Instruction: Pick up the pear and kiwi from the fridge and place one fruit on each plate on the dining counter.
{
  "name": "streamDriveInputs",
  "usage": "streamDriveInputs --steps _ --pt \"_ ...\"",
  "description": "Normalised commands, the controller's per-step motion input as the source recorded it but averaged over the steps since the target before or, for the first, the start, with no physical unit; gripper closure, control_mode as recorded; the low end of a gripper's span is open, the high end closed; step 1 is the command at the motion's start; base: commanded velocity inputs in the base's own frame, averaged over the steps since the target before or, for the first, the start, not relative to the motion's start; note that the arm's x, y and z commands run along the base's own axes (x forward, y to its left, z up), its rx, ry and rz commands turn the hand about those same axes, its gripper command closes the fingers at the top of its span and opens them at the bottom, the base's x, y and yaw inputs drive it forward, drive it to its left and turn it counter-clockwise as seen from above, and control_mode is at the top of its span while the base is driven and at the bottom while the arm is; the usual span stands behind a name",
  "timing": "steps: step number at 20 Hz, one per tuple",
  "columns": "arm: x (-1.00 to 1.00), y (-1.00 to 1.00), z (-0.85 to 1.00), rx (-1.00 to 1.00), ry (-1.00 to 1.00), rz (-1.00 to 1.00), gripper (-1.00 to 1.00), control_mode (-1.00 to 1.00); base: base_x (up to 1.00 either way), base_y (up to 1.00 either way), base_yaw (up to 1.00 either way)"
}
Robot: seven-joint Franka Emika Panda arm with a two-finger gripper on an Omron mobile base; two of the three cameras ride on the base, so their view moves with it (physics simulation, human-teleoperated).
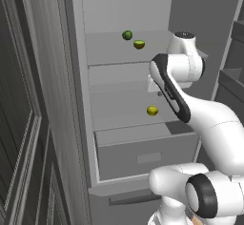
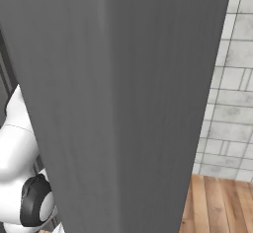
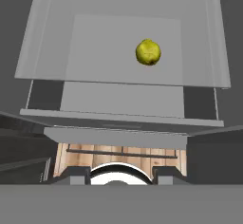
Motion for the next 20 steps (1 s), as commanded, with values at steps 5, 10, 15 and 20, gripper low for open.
streamDriveInputs --steps 5,10,15,20 --pt "-0.03 0.01 0.01 0.00 -0.09 -0.01 -1.00 -1.00 0.00 0.00 0.00" --pt "-0.27 0.00 0.28 0.00 -0.27 0.00 -1.00 -1.00 0.00 0.00 0.00" --pt "0.00 0.17 0.69 0.00 -0.24 0.00 -1.00 -1.00 0.00 0.00 0.00" --pt "0.00 0.14 0.93 0.00 -0.17 0.00 -1.00 -1.00 0.00 0.00 0.00"
